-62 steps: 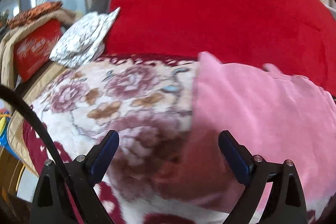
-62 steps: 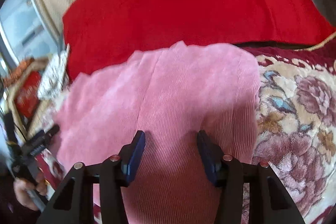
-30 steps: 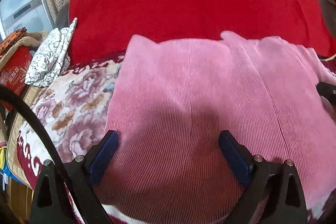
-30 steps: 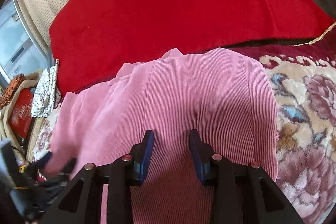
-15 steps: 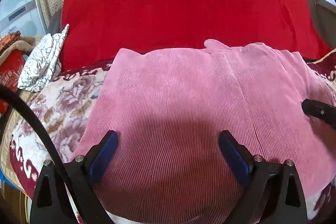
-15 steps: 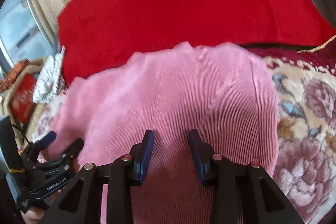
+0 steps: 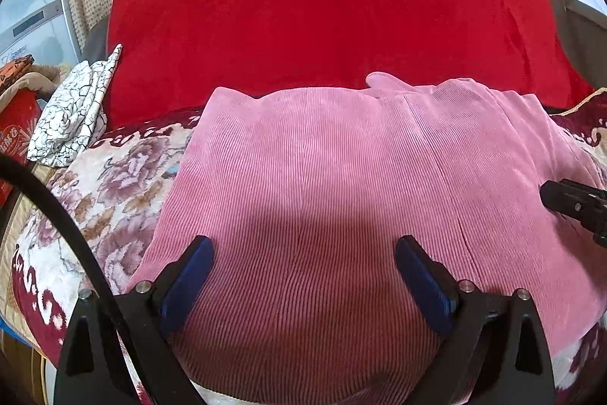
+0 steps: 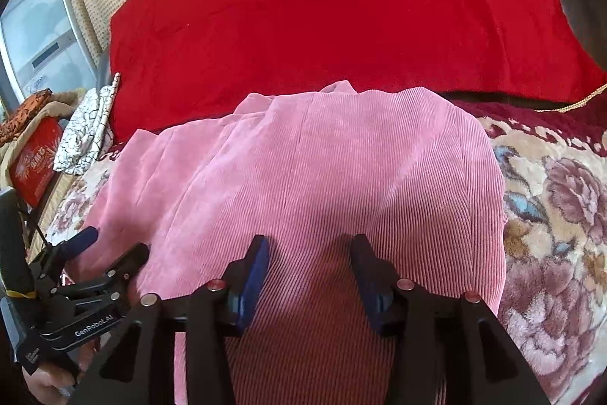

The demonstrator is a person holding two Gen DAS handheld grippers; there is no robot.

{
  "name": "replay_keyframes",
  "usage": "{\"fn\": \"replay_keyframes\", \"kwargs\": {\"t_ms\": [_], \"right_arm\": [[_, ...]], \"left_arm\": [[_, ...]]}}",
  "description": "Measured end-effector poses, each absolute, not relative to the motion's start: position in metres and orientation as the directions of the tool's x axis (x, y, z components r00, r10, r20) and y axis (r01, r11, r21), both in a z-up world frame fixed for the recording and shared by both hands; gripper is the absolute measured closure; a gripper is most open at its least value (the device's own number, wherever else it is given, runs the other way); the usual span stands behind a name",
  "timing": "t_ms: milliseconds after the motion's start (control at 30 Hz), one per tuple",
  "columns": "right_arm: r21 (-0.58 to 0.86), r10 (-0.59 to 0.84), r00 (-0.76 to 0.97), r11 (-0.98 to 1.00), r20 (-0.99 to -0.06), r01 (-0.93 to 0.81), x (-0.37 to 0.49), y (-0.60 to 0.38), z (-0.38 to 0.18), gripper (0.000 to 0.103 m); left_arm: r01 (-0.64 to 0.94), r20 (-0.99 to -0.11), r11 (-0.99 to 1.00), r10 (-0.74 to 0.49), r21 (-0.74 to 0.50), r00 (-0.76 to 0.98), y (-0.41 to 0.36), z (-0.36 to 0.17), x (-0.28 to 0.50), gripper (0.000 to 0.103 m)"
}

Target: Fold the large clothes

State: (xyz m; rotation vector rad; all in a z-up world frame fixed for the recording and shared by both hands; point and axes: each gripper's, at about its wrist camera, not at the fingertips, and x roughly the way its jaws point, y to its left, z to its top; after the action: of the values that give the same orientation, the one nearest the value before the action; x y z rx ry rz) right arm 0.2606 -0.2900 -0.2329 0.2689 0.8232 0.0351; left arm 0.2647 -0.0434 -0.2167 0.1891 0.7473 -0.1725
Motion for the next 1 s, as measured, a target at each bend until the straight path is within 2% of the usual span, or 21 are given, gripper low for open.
{"fn": "replay_keyframes", "kwargs": {"t_ms": [567,667,767,900,1000], "right_arm": [[0.211,0.117,0.694,0.976,-0.71,0.052,0.26,-0.285,-0.236,0.052],[0.203,0.116,0.696,0.978,-0.709,0.045,0.26,-0.284,-0.236,0.052],[0.208,0.12,0.695,0.977,-0.709,0.044,0.261,-0.286,-0.236,0.052],[0.211,0.117,0.694,0.976,-0.711,0.051,0.261,-0.286,-0.235,0.051],[0.197,0.105,0.695,0.979,-0.711,0.054,0.261,-0.283,-0.235,0.051]], "left_arm": [[0.229,-0.697,0.968,-0.095,0.101,0.711,-0.041,-0.222,0.263,0.004],[0.274,-0.726,0.958,-0.126,0.088,0.676,-0.038,-0.217,0.265,0.005],[0.27,-0.703,0.962,-0.169,0.034,0.691,-0.025,-0.205,0.26,0.005],[0.2,-0.664,0.971,-0.063,0.132,0.745,-0.022,-0.204,0.256,0.005],[0.198,-0.698,0.967,-0.03,0.161,0.715,-0.025,-0.218,0.264,0.004]]}}
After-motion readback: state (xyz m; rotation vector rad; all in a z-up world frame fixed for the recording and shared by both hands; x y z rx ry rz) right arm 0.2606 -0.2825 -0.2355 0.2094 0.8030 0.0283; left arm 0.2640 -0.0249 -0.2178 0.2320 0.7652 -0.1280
